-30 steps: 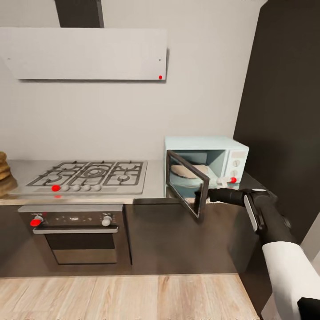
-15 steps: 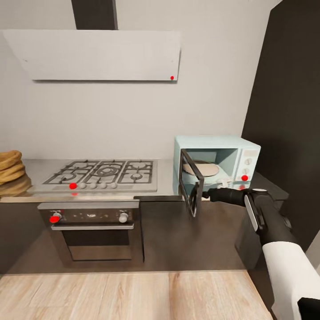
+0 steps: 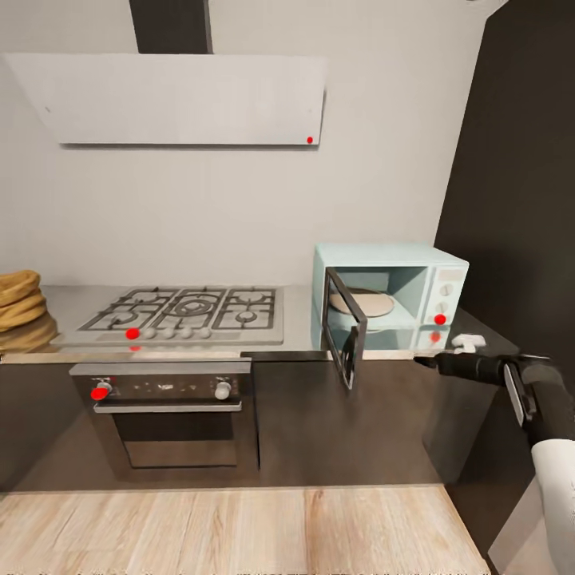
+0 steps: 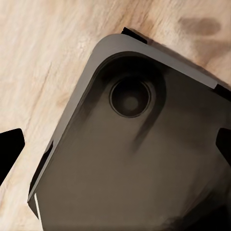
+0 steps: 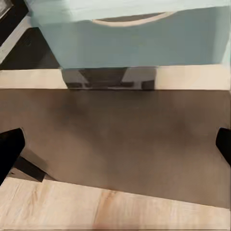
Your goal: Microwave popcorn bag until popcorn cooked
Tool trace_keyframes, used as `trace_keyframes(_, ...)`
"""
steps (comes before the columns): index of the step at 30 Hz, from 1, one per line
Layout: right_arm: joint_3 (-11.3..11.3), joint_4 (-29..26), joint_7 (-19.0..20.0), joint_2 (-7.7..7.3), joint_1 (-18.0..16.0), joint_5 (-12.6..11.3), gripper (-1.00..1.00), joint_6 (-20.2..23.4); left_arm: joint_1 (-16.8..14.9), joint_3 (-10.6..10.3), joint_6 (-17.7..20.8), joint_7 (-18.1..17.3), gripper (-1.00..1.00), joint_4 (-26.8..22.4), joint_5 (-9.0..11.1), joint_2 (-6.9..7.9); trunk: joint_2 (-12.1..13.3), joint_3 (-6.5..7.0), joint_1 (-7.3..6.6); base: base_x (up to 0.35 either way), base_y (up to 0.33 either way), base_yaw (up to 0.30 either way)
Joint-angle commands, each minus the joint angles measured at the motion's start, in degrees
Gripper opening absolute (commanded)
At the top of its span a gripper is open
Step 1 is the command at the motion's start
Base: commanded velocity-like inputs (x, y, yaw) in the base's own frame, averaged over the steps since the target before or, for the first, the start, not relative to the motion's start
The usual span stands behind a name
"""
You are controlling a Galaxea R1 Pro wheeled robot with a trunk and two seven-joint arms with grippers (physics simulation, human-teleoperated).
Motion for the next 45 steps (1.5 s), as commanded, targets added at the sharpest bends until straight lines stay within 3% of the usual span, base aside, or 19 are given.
trace_keyframes(1,-0.2,0.5,0.6,0.17,-0.1,0.6,1.0,0.2,0.0,0.0,-0.1,0.0,1.0,-0.1,0.2,-0.03,0.0,-0.05,-0.01,-0.185,0.129,0.0)
trace_keyframes(4,-0.1,5.1,0.6,0.38,-0.1,0.6,1.0,0.1,0.0,0.1,-0.1,0.0,1.0,-0.1,0.2,-0.05,0.0,-0.05,-0.01,-0.245,0.151,0.0)
trace_keyframes(8,0.0,19.8,0.8,0.15,0.7,1.2,1.0,-0.4,0.0,0.1,-0.1,0.0,1.0,-0.1,0.2,0.02,0.0,-0.05,-0.01,-0.294,0.122,0.0)
trace_keyframes(11,0.1,25.6,0.7,-0.02,1.0,1.5,1.0,-3.6,0.0,0.1,-0.1,0.0,1.0,-0.1,0.2,0.03,0.0,-0.05,-0.01,-0.301,0.112,0.0)
trace_keyframes(14,0.2,30.6,0.3,0.3,1.0,2.6,1.0,-10.2,0.0,0.1,-0.1,0.0,1.0,-0.1,0.2,0.05,0.0,-0.05,-0.01,-0.302,0.112,0.0)
trace_keyframes(18,0.3,39.2,0.3,3.34,1.0,4.6,1.0,-21.7,0.0,0.1,-0.1,0.0,1.0,-0.1,0.2,0.11,0.0,-0.05,-0.01,-0.285,0.177,0.0)
trace_keyframes(19,0.5,41.3,0.3,3.96,1.0,5.9,1.0,-23.0,0.0,0.1,-0.1,0.0,1.0,-0.1,0.2,0.11,0.0,-0.05,-0.01,-0.267,0.214,0.0)
trace_keyframes(20,0.7,43.1,0.0,4.82,1.0,8.7,1.0,-23.9,0.0,0.1,-0.1,0.0,1.0,-0.1,0.3,0.12,0.0,-0.05,-0.01,-0.264,0.22,0.051)
trace_keyframes(23,0.8,44.9,-2.2,7.04,1.1,12.3,1.0,-24.1,0.0,0.2,-0.1,0.1,1.0,-0.1,0.5,0.12,0.0,-0.02,-0.01,-0.263,0.222,0.187)
trace_keyframes(25,0.8,48.2,-7.2,9.34,1.1,13.1,1.0,-24.1,0.0,0.3,-0.1,0.1,1.0,0.0,0.7,0.18,0.0,-0.01,-0.01,-0.262,0.223,0.272)
trace_keyframes(27,0.8,52.5,-18.3,11.73,1.1,13.4,1.0,-24.5,0.0,0.5,-0.1,0.1,1.0,0.0,0.9,0.2,0.0,-0.01,-0.01,-0.261,0.223,0.274)
trace_keyframes(29,0.8,53.7,-24.2,12.6,3.0,13.4,1.0,-24.7,0.0,0.6,-0.1,0.2,1.0,0.0,0.9,0.2,0.0,-0.01,-0.01,-0.26,0.223,0.27)
trace_keyframes(32,0.7,54.2,-27.0,12.6,10.7,13.3,1.0,-26.5,0.0,0.6,-0.1,0.2,1.0,0.0,1.0,0.2,0.0,-0.01,-0.01,-0.26,0.223,0.269)
trace_keyframes(35,0.6,54.2,-30.3,12.36,16.4,13.2,1.0,-32.7,0.0,0.6,-0.1,0.2,1.0,0.0,1.0,0.22,0.0,-0.01,-0.01,-0.259,0.223,0.29)
trace_keyframes(36,0.6,54.3,-33.7,12.34,18.5,13.2,1.0,-35.5,0.0,0.7,-0.1,0.2,1.0,0.0,1.0,0.25,0.0,-0.01,-0.01,-0.259,0.223,0.298)
trace_keyframes(39,0.6,54.3,-38.2,12.39,22.1,13.1,1.0,-38.2,0.0,0.7,-0.1,0.2,1.0,0.0,1.0,0.21,0.0,-0.01,-0.01,-0.26,0.223,0.299)
trace_keyframes(45,0.3,54.3,-39.4,12.48,24.4,11.4,1.0,-38.8,0.0,0.7,-0.1,0.3,1.0,0.0,1.0,0.2,0.0,-0.01,-0.01,-0.233,0.224,0.3)
